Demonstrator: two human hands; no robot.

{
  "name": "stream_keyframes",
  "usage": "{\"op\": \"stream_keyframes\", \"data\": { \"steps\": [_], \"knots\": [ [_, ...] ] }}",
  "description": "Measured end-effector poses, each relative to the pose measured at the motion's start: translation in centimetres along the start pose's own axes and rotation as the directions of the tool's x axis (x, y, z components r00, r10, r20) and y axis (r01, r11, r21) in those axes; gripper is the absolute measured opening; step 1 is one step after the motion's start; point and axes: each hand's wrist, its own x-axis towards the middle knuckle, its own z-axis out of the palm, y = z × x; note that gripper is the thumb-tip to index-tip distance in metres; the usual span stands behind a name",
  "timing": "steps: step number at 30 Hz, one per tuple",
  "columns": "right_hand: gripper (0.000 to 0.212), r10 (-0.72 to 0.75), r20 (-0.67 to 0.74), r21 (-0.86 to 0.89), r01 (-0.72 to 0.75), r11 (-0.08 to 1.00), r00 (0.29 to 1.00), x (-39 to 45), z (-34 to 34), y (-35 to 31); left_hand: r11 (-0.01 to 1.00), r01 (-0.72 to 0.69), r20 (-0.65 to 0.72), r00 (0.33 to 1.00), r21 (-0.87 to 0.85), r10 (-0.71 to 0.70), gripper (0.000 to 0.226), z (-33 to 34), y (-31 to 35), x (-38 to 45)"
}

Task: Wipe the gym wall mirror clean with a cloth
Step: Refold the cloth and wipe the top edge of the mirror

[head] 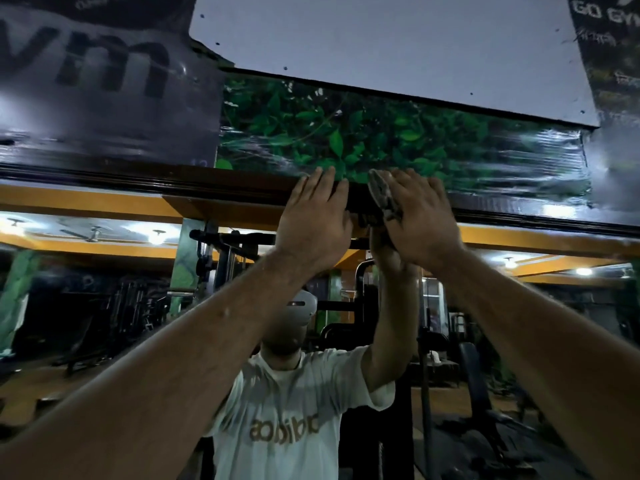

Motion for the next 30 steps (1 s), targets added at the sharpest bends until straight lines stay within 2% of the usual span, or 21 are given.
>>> {"op": "stream_keyframes", "data": {
  "steps": [4,7,9,10,14,15,17,20,25,30],
  "knots": [
    [0.068,0.16,-0.086,-0.03,-0.163,0.986,0.983,-0.2,0.0,1.4,0.999,0.003,-0.019,1.0,0.037,-0.002,0.06,1.4,1.7,0.9],
    [0.065,0.057,-0.088,0.004,-0.057,0.998,0.994,-0.9,0.4,1.8,1.0,0.015,-0.048,0.999,-0.008,-0.015,0.053,1.7,3.3,2.2],
    [0.064,-0.031,-0.067,0.0,0.031,1.0,0.997,-1.4,-0.1,4.1,0.999,-0.006,-0.044,0.999,-0.032,0.004,0.05,2.0,4.6,2.8],
    [0.065,-0.025,-0.06,-0.017,0.024,1.0,0.998,-1.5,-0.5,5.6,0.999,-0.028,-0.041,0.999,-0.039,0.026,0.049,2.2,5.1,3.1],
    [0.059,0.207,-0.114,0.002,-0.208,0.978,0.972,-0.9,-1.3,7.7,0.998,-0.06,-0.04,0.997,-0.015,0.059,0.049,3.0,6.9,3.8],
    [0.059,0.203,-0.129,0.013,-0.203,0.979,0.971,-1.0,-1.0,7.4,0.999,-0.049,-0.04,0.998,-0.013,0.049,0.049,3.2,7.4,4.0],
    [0.061,0.107,-0.139,0.046,-0.102,0.994,0.984,-1.8,-0.5,7.0,0.999,-0.03,-0.036,0.999,-0.02,0.029,0.047,3.5,8.3,4.4],
    [0.065,-0.003,-0.094,0.084,0.011,0.996,0.996,-3.2,-1.1,9.5,0.999,-0.05,-0.047,0.998,-0.014,0.049,0.045,3.9,9.6,4.9],
    [0.074,0.159,-0.102,0.024,-0.158,0.987,0.982,-2.9,-1.9,13.4,0.997,-0.074,-0.065,0.995,-0.009,0.073,0.044,4.6,11.6,5.5],
    [0.072,-0.016,-0.089,0.076,0.022,0.997,0.996,-3.8,-1.8,14.4,0.994,-0.107,-0.037,0.994,-0.025,0.106,0.046,5.8,15.6,6.7]
  ]
}}
